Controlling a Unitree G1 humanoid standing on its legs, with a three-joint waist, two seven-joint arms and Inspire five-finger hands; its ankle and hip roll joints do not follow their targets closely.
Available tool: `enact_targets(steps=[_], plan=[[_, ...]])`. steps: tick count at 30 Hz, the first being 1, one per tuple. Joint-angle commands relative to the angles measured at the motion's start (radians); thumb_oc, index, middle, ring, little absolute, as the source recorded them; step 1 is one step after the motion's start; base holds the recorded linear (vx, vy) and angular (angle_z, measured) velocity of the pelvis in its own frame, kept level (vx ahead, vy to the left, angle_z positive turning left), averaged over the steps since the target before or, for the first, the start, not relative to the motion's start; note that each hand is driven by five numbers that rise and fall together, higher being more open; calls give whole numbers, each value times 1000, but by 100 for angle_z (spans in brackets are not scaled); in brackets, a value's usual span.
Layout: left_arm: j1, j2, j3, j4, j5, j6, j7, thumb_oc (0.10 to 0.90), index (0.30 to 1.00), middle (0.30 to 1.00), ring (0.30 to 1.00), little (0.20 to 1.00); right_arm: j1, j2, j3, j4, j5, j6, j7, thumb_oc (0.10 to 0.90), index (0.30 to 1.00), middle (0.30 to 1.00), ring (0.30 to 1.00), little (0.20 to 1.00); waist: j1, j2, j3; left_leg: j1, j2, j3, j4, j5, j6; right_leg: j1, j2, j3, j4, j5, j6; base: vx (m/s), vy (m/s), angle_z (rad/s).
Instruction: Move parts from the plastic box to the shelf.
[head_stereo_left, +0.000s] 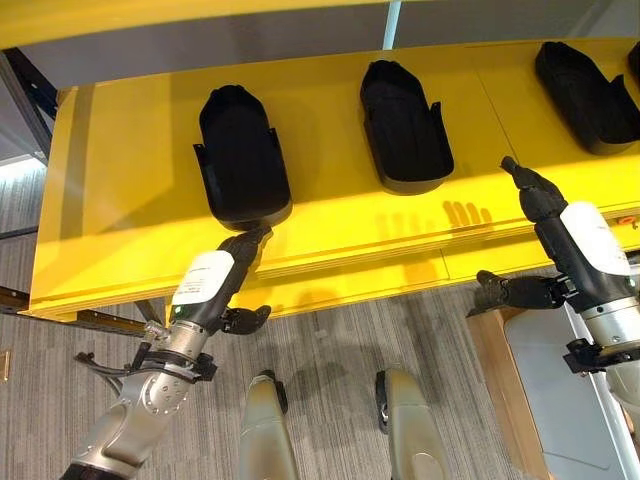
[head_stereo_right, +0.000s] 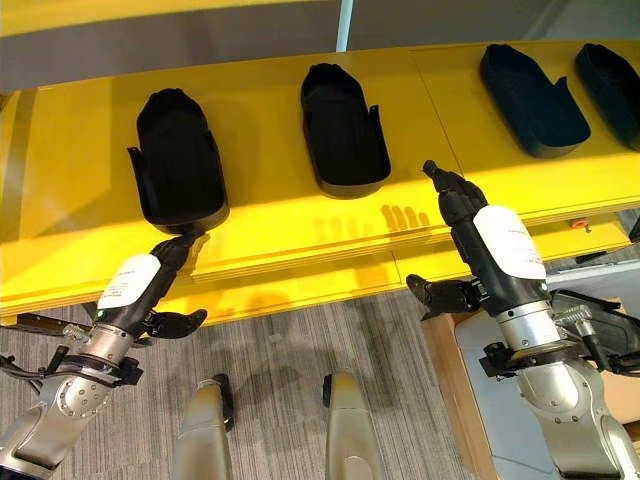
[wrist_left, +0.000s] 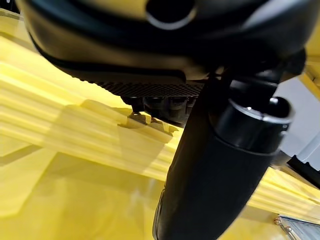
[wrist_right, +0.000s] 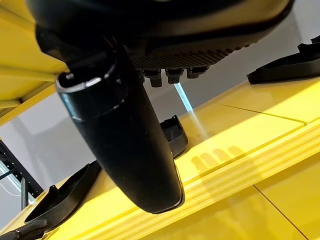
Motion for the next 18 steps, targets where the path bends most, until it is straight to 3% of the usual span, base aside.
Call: enact_targets(steps=[1,18], plan=[[-90,-13,43,-24,29,-20,78,900,1000,1000,1000,1000,-133,-4,-24,-3,6,-44,-47,900,1000,1000,1000,1000,-14,2,-32,22,30,0,17,-31,36,69,-3,-2,-47,-35,-63,0,0,0],[-130,-8,39,-12,54,-12,90,900,1000,1000,1000,1000,-145,-5,-17,4,11,-41,-36,900,1000,1000,1000,1000,-18,0,-32,15,32,2,20,-30,34,64,0,-1,-43,-37,-65,1,0,-1]])
